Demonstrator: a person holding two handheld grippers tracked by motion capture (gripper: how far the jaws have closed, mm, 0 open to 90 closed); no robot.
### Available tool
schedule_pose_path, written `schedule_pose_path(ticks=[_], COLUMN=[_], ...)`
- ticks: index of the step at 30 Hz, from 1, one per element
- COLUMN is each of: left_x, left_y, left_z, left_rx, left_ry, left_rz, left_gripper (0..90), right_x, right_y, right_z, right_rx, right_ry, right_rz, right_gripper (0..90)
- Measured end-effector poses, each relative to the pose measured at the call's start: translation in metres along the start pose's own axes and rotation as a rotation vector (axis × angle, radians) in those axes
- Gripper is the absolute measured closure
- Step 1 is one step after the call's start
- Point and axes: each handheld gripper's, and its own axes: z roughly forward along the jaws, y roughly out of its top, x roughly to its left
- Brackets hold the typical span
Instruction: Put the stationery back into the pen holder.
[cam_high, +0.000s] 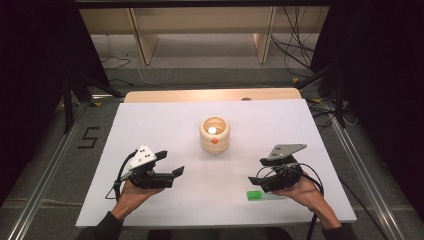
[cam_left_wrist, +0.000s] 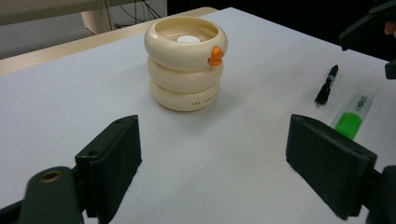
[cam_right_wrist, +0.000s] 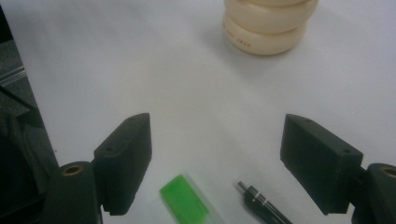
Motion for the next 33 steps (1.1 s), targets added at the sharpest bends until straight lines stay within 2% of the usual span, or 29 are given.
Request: schedule_pose_path(ticks=[6, 17, 19, 26, 27, 33], left_x=[0.0, 0.0, 0.0, 0.0, 0.0, 0.0], left_y=[0.0, 0.001, 0.0, 0.0, 0.0, 0.0], left_z=[0.0, -0.002, -0.001, -0.001, -0.001, -0.001], left_rx=[-0.005, -0.016, -0.016, -0.014, -0.014, -0.011], left_ry=[-0.001, -0.013, -0.014, -0.014, -0.014, -0.012], left_rz=[0.0, -0.007, -0.007, -0.004, -0.004, 0.0], left_gripper=[17.0, 16.5, 16.5, 16.5, 16.5, 16.5], right_x=[0.004, 0.006, 0.006, 0.006, 0.005, 0.005], right_y=[-0.007, -0.017, -0.019, -0.023, -0.024, -0.029], right_z=[0.0, 0.003, 0.004, 0.009, 0.01, 0.016], right_rx=[0.062, 0.145, 0.176, 0.245, 0.246, 0.303], right_ry=[0.003, 0.017, 0.024, 0.03, 0.031, 0.025], right_rz=[-0.033, -0.063, -0.077, -0.075, -0.09, -0.103], right_gripper=[26.3, 27.8, 28.1, 30.2, 30.4, 31.4])
